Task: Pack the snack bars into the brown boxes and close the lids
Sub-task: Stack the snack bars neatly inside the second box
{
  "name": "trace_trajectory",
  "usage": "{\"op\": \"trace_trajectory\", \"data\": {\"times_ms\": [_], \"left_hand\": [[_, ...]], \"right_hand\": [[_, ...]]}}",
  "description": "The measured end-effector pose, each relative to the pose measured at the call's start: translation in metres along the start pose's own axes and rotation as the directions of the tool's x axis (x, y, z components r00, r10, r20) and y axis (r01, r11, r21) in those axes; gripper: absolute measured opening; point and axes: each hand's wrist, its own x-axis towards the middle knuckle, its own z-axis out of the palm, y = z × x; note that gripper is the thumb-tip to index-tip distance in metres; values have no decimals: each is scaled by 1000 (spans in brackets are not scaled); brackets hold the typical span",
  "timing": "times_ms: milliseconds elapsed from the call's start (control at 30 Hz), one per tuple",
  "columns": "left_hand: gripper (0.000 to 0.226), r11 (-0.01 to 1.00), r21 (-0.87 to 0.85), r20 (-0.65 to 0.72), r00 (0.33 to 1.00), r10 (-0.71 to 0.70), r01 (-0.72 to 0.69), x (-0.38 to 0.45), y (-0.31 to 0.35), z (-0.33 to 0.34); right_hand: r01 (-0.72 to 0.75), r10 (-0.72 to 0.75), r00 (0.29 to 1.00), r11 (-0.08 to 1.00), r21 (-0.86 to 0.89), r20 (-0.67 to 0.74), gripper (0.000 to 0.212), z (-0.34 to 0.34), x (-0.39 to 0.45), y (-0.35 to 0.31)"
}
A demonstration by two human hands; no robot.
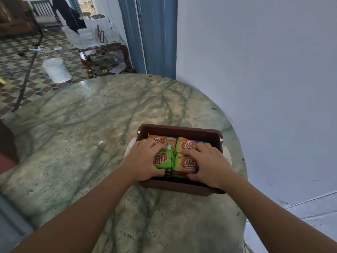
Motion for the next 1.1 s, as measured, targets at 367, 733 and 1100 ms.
{"op": "trace_trajectory", "data": {"times_ms": [367,733,1100], "left_hand": [[82,997,57,90,994,-59,54,5,9,-11],[23,430,-817,-28,718,-695,384,-3,27,-31],[38,455,-767,37,740,-671,452,-6,43,-15]], "right_hand": [[-5,5,1000,1000,16,13,78,2,3,3],[-10,11,1000,998,55,-21,79,-1,3,3],[-22,23,999,999,34,-29,82,0,1,4]]}}
